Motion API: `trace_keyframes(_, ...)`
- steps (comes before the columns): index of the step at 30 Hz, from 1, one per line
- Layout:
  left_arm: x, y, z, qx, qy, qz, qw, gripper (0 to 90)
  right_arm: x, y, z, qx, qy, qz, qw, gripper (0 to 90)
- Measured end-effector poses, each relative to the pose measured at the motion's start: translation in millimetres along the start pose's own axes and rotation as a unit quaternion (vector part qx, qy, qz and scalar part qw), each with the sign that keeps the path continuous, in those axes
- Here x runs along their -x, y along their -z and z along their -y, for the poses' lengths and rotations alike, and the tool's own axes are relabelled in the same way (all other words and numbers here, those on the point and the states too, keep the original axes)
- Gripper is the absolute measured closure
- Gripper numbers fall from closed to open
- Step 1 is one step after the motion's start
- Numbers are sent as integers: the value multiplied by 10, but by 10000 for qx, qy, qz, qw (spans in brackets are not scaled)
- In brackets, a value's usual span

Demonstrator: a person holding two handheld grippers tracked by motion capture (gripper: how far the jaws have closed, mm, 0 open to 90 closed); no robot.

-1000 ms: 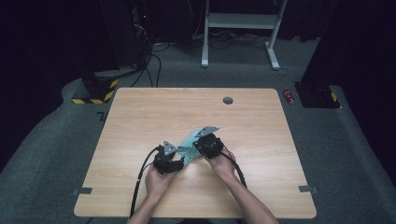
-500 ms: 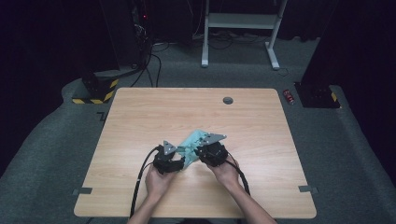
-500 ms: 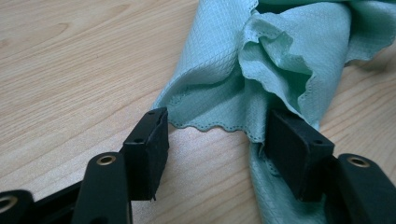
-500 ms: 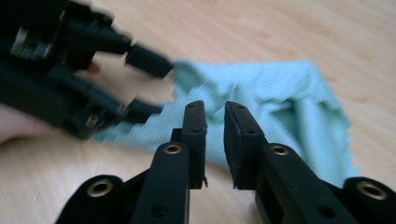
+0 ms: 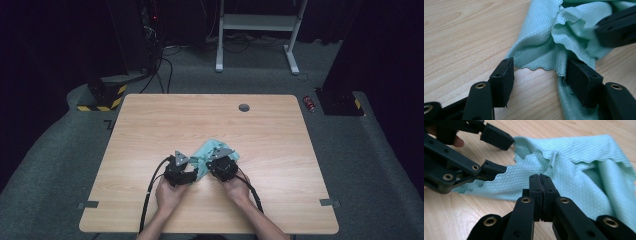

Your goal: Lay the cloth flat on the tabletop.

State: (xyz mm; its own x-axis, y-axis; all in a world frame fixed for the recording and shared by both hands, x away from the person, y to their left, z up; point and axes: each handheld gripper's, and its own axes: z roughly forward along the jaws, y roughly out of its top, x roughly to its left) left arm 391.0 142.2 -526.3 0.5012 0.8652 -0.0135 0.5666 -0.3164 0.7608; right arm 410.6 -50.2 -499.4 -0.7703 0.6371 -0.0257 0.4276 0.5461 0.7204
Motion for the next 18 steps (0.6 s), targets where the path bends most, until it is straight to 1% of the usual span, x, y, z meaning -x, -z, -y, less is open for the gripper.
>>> trace_keyframes(4, 0, 0, 0, -1, -1, -1, 10000, 393, 45, 212, 5, 122, 37, -35, 9999, 892)
trace_keyframes(7, 0, 0, 0, -2, -3, 0, 10000, 393, 104, 386, 47, 143, 51, -36, 9999, 892)
trace_keyframes(10, 0, 0, 0, 0, -1, -1, 10000, 393, 182, 527, 140, 91, 63, -144, 9998, 891)
trace_keyframes(13, 0, 0, 0, 1, -1, -4, 10000, 393, 258, 637, 262, -1, 64, -163, 9998, 891)
trace_keyframes(18, 0, 0, 0, 1, -2, -3, 10000, 393, 327, 753, 419, -129, 67, -192, 9997, 889)
